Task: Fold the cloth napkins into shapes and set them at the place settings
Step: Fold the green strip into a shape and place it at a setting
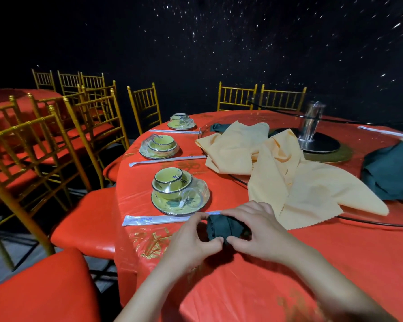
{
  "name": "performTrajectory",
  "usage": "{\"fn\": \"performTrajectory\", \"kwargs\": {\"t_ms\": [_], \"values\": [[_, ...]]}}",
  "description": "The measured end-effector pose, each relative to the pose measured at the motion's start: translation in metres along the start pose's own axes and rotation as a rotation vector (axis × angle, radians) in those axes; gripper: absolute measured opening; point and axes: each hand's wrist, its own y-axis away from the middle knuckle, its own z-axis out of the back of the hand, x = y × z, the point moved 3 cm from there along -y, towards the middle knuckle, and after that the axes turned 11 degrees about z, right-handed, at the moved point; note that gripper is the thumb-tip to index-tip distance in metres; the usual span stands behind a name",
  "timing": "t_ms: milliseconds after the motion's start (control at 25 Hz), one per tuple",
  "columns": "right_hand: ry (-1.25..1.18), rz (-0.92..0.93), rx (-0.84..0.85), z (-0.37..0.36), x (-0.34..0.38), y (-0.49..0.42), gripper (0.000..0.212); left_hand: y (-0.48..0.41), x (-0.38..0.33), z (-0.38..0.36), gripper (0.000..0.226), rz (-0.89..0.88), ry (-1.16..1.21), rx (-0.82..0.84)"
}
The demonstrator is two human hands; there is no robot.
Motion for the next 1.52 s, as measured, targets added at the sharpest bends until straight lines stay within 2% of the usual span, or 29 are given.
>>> {"fn": "performTrajectory", "kwargs": {"t_ms": [160,280,400,520,560,640,680,760,800,920,1000,1040,1120,1240,1320,1400,1440,1520], "values": [[-0.07,-0.058,-0.063,0.021,0.012,0.032,0.059,0.026,-0.022,-0.015,0.053,-0.032,0.199,0.193],[-0.058,-0.114,-0.049,0.034,0.018,0.057,0.059,0.048,-0.032,-0.031,0.055,-0.013,0.356,0.369],[-0.092,-0.19,0.002,0.045,0.023,0.079,0.058,0.062,-0.034,-0.045,0.047,-0.013,0.369,0.485],[-0.211,-0.285,0.038,0.045,0.023,0.099,0.038,0.075,-0.035,-0.057,0.035,-0.011,0.345,0.592],[-0.26,-0.314,0.034,0.043,0.021,0.104,0.039,0.078,-0.035,-0.06,0.033,0.014,0.328,0.611],[-0.334,-0.364,0.029,0.037,0.018,0.113,0.051,0.081,-0.033,-0.064,0.04,0.03,0.212,0.59],[-0.353,-0.383,0.035,0.033,0.017,0.117,0.05,0.081,-0.033,-0.065,0.047,-0.008,0.085,0.537],[-0.358,-0.389,0.056,0.025,0.015,0.12,0.034,0.082,-0.035,-0.062,0.056,-0.128,-0.184,0.382],[-0.353,-0.38,0.06,0.022,0.014,0.121,0.028,0.081,-0.037,-0.059,0.057,-0.189,-0.236,0.318],[-0.337,-0.385,0.064,0.02,0.011,0.12,0.022,0.079,-0.038,-0.058,0.052,-0.384,-0.077,0.333],[-0.19,-0.392,0.043,0.021,0.012,0.121,0.03,0.078,-0.033,-0.064,0.04,-0.43,0.023,0.352],[-0.097,-0.352,-0.025,0.025,0.017,0.122,0.035,0.077,-0.031,-0.066,0.037,-0.416,0.065,0.35],[-0.07,-0.21,-0.17,0.032,0.032,0.125,0.027,0.068,-0.027,-0.068,0.036,-0.362,0.117,0.35],[0.034,-0.02,-0.125,0.023,0.045,0.13,0.028,0.053,-0.03,-0.071,0.041,-0.324,0.145,0.392],[0.062,-0.033,-0.089,0.021,0.037,0.129,0.026,0.05,-0.032,-0.074,0.042,-0.266,0.259,0.39],[0.047,-0.075,-0.111,0.023,0.028,0.127,0.021,0.054,-0.032,-0.074,0.024,-0.218,0.389,0.306],[0.037,-0.097,-0.13,0.024,0.025,0.127,0.018,0.057,-0.031,-0.074,0.012,-0.215,0.423,0.257],[0.002,-0.137,-0.176,0.024,0.018,0.125,0.015,0.062,-0.025,-0.074,0.012,-0.237,0.396,0.198]]}}
